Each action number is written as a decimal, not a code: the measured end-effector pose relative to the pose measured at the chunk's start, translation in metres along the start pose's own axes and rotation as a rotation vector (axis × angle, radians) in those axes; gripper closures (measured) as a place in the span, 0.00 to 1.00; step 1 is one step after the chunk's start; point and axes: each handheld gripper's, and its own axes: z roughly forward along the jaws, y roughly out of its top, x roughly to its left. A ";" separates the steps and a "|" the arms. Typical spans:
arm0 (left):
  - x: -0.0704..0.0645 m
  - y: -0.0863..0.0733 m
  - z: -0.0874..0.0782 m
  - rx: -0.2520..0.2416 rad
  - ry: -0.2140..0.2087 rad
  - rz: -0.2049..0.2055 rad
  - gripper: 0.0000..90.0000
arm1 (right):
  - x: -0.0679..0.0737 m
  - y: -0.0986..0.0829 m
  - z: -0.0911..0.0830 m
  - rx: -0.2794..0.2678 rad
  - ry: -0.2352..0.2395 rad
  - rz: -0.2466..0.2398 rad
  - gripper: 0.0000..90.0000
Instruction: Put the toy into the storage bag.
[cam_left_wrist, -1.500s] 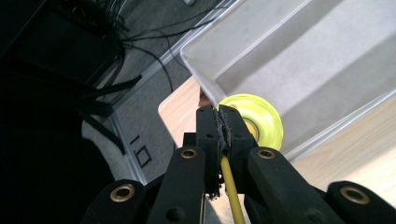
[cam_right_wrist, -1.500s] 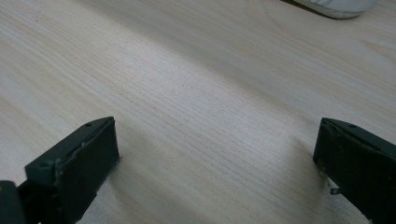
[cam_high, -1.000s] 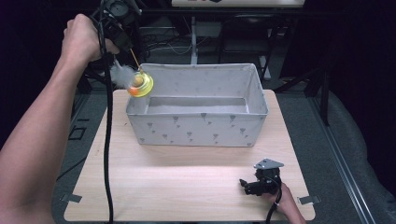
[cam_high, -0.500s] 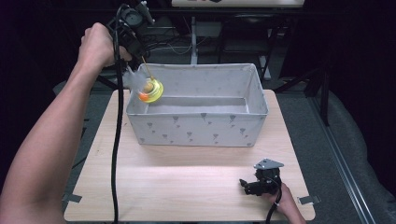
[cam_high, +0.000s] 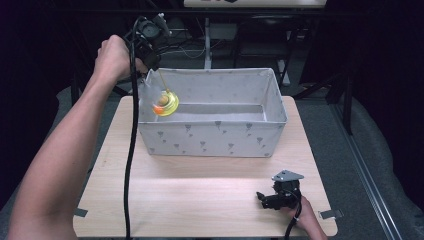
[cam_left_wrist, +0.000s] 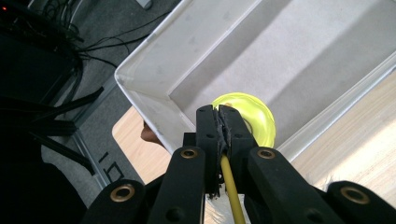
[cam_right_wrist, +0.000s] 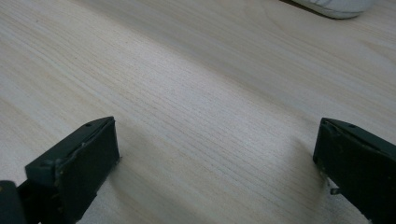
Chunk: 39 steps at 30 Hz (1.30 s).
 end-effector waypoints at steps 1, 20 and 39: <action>0.000 0.000 0.003 0.002 -0.004 0.001 0.98 | 0.000 0.000 0.000 0.000 0.000 0.000 0.00; -0.005 -0.014 0.044 0.064 -0.060 -0.017 0.98 | 0.000 0.000 0.000 -0.005 -0.003 -0.002 0.00; -0.002 -0.050 0.089 0.148 -0.096 -0.075 0.98 | 0.000 0.000 0.000 -0.003 -0.001 -0.002 0.00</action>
